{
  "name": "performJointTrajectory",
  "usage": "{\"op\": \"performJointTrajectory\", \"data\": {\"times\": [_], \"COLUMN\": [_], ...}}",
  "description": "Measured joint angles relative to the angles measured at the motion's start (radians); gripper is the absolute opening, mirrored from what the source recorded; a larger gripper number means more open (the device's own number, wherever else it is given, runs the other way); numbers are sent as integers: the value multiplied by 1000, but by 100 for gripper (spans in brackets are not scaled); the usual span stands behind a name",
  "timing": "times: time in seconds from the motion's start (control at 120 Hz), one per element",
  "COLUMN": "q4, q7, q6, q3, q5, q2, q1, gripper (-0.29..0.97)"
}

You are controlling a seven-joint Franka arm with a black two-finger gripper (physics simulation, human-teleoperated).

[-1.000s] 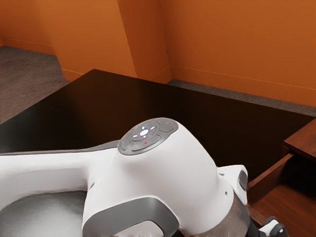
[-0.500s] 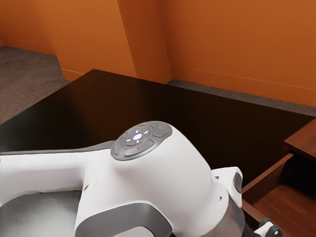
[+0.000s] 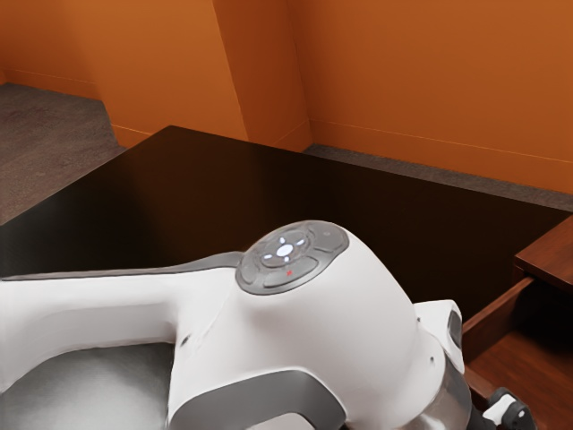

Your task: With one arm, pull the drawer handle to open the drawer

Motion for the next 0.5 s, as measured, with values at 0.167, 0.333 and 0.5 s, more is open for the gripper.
{"op": "performJointTrajectory", "data": {"times": [0.167,0.333,0.5], "q4": [-6,-33,-63], "q7": [-1,-9,-21], "q6": [-4,-2,2], "q3": [-1,0,2], "q5": [-9,-2,14], "q2": [-5,-48,-83], "q1": [1,-6,-16], "gripper": [35,34,34]}}
